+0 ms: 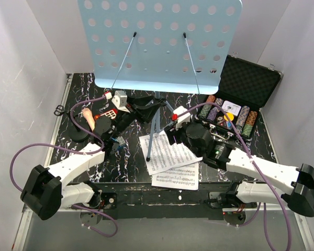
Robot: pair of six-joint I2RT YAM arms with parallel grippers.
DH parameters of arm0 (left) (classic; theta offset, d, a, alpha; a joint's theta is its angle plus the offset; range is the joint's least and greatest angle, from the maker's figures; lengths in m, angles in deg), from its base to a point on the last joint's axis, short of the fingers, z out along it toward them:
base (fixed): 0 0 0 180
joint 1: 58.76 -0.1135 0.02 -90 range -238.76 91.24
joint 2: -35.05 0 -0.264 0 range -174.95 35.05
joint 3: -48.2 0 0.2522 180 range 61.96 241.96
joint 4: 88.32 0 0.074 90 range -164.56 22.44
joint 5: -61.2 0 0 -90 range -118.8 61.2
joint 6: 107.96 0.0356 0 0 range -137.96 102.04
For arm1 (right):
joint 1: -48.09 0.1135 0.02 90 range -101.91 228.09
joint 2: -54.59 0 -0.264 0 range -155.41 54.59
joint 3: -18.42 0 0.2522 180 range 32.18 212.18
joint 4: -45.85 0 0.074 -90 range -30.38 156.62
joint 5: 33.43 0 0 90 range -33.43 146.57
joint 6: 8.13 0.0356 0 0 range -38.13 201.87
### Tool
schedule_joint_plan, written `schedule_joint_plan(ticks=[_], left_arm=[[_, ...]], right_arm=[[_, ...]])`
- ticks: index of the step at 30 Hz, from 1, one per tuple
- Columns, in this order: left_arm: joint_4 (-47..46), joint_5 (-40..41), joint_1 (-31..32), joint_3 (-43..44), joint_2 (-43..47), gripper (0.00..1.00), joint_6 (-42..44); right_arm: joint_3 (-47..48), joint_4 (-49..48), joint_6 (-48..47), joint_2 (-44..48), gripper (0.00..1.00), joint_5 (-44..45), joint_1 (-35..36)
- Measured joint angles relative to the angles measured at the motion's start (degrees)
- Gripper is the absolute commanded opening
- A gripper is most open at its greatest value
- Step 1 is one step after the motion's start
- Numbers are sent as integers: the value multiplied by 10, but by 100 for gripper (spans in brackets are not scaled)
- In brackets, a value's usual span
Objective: Pack up the instrument practice props
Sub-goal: Unscrew the knob on the music stand.
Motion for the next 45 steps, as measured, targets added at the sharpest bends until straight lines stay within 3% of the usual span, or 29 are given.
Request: schedule_joint_plan(ticks=[14,22,29,34,40,43,45], left_arm=[[-16,15,-1,99,-94,52,-10],[-38,17,1,102,-109,49,-23],[-67,23,1,99,-124,36,-21],[-91,23,1,100,-156,32,-17],[-99,21,1,103,-179,18,-17],[-100,21,1,106,-186,18,-18],[-100,20,1,108,-186,24,-17]], right_arm=[[-2,31,240,87,73,-20,-2],[-26,3,376,103,76,-58,-39],[-90,-118,546,90,74,-160,-149],[-89,-224,627,35,72,-237,-184],[-69,-287,689,-24,71,-299,-217],[-61,-315,713,-38,69,-316,-234],[-51,-324,723,-51,66,-327,-247]])
